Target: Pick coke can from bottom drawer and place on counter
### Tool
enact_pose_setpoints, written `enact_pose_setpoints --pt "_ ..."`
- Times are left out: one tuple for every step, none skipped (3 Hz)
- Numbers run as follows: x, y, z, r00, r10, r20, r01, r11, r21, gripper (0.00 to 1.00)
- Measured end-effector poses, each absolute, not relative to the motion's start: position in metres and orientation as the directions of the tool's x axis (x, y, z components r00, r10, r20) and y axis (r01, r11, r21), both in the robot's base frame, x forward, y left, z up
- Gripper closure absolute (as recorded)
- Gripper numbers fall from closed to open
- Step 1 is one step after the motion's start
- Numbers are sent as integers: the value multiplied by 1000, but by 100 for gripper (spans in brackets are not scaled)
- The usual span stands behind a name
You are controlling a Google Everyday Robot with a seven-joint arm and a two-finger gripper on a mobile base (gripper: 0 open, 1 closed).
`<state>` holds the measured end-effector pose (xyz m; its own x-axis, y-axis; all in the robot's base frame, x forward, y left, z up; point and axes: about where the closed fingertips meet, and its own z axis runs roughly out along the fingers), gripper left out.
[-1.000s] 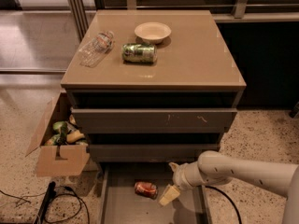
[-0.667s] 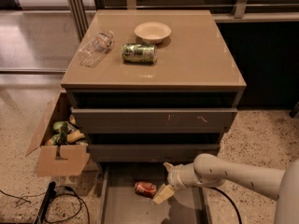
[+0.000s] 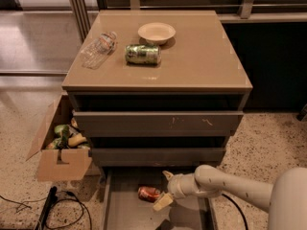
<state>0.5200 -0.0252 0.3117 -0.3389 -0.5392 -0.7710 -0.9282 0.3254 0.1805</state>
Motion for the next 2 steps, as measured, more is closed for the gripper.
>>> enact_pose_setpoints --pt "529 -24 275 -373 -519 -769 -914 349 208 0" --pt "529 -24 275 -373 -519 -769 -914 349 208 0"
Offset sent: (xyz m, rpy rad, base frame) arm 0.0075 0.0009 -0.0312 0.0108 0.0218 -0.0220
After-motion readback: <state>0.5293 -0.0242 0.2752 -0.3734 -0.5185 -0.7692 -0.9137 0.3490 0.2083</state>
